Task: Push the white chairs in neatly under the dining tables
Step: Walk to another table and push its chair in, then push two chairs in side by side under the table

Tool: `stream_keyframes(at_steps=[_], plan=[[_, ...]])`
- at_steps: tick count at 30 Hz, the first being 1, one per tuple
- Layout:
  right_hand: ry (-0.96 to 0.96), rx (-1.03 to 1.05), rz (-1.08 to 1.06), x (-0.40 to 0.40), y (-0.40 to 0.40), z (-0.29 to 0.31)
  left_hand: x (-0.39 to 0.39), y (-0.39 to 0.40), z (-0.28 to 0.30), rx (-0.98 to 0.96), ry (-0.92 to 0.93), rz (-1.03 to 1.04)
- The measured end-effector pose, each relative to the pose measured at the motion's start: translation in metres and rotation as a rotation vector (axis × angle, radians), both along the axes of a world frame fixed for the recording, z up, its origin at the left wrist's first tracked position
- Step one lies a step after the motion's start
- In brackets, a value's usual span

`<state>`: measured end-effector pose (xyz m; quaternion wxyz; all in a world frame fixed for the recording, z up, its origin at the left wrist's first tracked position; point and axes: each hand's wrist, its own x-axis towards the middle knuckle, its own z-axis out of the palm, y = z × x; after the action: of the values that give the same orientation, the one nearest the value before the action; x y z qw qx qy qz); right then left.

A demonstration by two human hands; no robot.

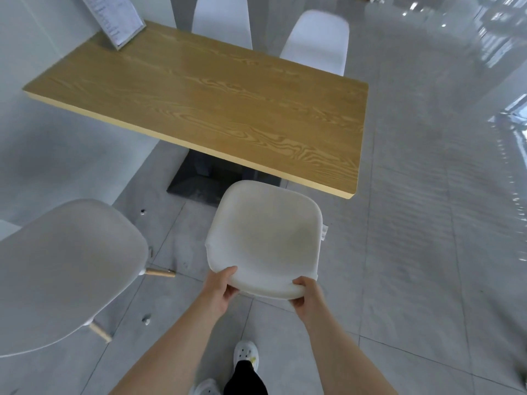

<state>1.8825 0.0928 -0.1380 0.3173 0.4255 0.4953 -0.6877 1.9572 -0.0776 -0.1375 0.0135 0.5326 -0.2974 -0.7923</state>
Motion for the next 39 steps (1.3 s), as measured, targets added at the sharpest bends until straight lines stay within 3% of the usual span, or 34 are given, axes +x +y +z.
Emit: stream_keyframes(at_steps=[8,15,20,29,39], plan=[[0.075,0.1,-0.166,0.047,-0.028,0.012,0.046,-0.032,0.032,-0.033,0.017,-0.072],[0.144,-0.011,0.003,0.122,-0.112,0.032,0.149,-0.113,0.064,-0.123,-0.035,0.066],[0.134,-0.129,0.128,0.221,-0.2,0.042,0.269,-0.189,0.079,-0.24,-0.067,0.107],[0.068,-0.143,0.278,0.431,-0.341,0.053,0.467,-0.335,0.104,-0.364,-0.133,0.179],[0.062,-0.154,0.255,0.463,-0.475,0.032,0.508,-0.483,0.091,-0.41,-0.149,0.229]])
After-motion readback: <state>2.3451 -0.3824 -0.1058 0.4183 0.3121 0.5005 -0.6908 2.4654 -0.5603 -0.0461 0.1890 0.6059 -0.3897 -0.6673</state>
